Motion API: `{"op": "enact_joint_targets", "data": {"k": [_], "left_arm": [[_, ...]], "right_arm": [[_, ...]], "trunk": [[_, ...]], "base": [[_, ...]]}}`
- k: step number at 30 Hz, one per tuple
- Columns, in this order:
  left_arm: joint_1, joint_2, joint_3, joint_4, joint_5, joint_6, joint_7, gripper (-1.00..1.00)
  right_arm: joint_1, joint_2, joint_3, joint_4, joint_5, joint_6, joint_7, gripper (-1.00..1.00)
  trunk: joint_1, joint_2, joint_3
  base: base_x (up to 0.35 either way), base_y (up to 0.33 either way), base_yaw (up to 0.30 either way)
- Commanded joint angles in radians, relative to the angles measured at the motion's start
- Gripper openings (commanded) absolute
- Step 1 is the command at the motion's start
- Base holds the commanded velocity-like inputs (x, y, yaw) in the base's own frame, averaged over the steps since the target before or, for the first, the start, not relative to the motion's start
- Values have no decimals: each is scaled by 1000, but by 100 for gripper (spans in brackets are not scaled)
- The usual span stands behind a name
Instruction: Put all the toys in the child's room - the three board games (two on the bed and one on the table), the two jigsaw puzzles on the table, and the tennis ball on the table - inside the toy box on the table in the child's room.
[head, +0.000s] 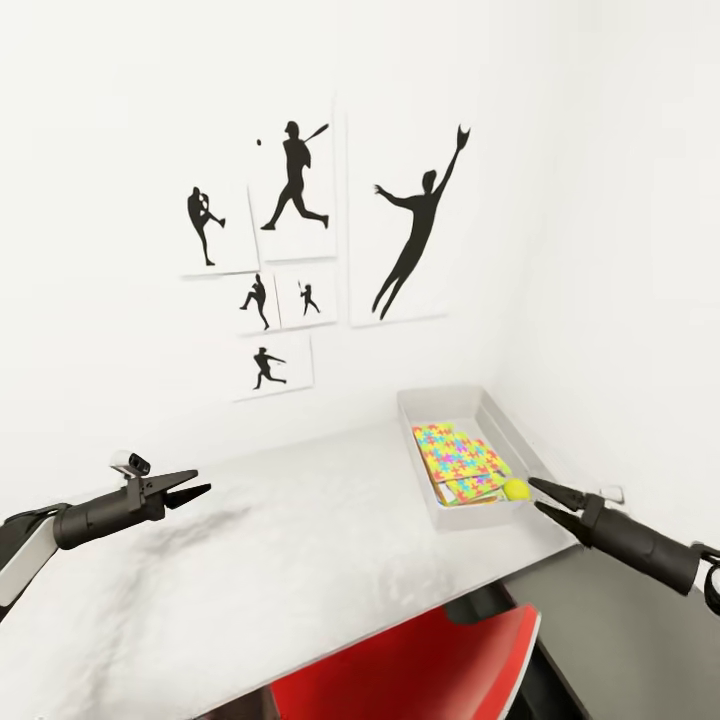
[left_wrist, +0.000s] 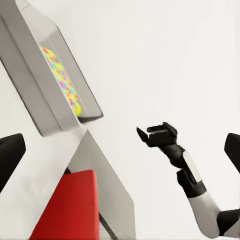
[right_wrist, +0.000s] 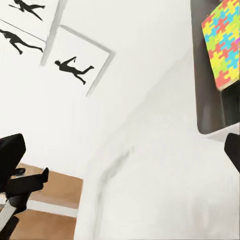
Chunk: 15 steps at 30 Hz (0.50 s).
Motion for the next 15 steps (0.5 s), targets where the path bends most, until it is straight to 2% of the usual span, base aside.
{"op": "enact_joint_targets", "data": {"k": [1, 3, 6, 9, 15], "left_arm": [[-1, 1, -4, 0, 7, 9, -1, 100], [-1, 2, -4, 0, 8, 9, -1, 100], [-1, 1, -4, 0, 8, 9, -1, 100], [-1, 0, -6, -3, 8, 9, -1, 100], [-1, 0, -5, -3, 8, 9, -1, 100]], "right_arm": [[18, 7, -3, -4, 2, -22, 37, 100], [51, 21, -3, -3, 3, -82, 72, 100], [69, 31, -3, 1, 4, -126, 90, 100], [80, 27, -13, 2, 4, -142, 109, 100], [83, 31, -28, 3, 4, -152, 137, 100]], "trunk": [[0, -2, -1], [0, -2, 2], [0, -2, 6], [0, -2, 9], [0, -2, 10]], "base": [[-237, 92, -187], [-262, 100, -194], [-279, 106, -199], [-288, 109, -157], [-290, 79, -28]]}}
